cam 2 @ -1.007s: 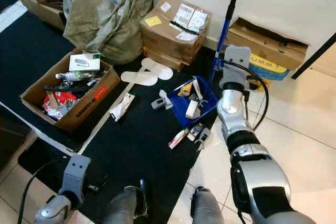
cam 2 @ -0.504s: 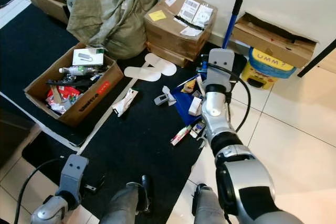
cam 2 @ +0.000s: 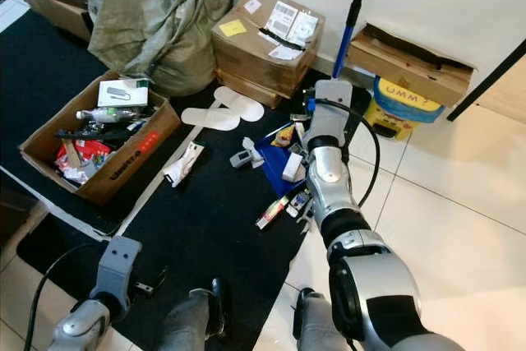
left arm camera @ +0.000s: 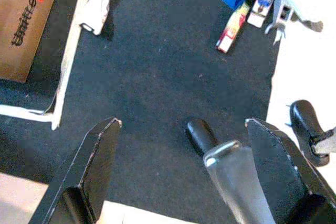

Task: Sweep floor

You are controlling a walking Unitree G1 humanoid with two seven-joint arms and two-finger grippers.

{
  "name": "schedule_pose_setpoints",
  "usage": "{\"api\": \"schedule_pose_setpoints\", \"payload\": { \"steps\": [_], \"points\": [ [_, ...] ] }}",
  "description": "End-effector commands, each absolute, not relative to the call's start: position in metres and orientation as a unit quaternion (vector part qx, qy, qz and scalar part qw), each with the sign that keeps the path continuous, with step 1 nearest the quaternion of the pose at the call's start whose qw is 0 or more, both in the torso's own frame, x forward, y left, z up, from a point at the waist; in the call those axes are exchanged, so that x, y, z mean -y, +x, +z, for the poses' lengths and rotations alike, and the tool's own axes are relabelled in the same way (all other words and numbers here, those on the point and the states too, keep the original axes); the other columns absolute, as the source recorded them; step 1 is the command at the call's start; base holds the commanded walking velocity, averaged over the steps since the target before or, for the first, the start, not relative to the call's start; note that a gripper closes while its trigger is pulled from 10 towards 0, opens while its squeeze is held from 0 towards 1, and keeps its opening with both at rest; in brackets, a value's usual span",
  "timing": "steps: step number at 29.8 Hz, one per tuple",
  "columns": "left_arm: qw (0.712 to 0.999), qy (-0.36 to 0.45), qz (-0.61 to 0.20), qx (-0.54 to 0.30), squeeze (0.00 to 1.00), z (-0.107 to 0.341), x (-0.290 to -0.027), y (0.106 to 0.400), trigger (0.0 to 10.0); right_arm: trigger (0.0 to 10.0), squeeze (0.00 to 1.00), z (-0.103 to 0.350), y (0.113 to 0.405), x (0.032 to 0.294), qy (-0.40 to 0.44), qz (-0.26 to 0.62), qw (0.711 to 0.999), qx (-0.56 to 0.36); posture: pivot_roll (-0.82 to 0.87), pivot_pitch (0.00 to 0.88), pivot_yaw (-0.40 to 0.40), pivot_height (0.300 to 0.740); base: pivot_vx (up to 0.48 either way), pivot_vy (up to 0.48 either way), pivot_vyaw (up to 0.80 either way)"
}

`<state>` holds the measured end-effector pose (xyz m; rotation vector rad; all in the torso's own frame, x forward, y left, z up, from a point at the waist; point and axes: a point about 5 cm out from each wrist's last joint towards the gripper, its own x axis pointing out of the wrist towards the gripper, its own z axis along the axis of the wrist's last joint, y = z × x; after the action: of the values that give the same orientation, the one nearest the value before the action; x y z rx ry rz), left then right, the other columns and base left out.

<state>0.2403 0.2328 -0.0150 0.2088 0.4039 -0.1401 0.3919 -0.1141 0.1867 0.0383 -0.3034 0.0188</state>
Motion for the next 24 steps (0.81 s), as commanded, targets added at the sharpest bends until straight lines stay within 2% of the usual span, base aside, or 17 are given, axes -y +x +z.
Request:
{"api": "schedule_pose_setpoints", "payload": {
  "steps": [1,13,24],
  "points": [
    [0.964,0.096,-0.067,-0.240,0.00,-0.030,-0.232,0.224,10.0,10.0,0.00,0.165,0.387,0.098,0.086,0.025,0.991,0.103,0.05,0.305,0.047,0.740,0.000,0.000,0.00],
    [0.965,0.083,-0.057,-0.243,0.00,-0.030,-0.225,0.231,10.0,10.0,0.00,0.164,0.390,0.084,0.172,0.023,0.984,0.045,0.03,0.256,0.035,0.740,0.000,0.000,0.00],
    [0.966,0.078,-0.057,-0.241,0.00,-0.030,-0.221,0.234,10.0,10.0,0.00,0.170,0.394,0.086,0.249,0.000,0.968,0.018,0.02,0.253,0.035,0.740,0.000,0.000,0.00]
  ]
}}
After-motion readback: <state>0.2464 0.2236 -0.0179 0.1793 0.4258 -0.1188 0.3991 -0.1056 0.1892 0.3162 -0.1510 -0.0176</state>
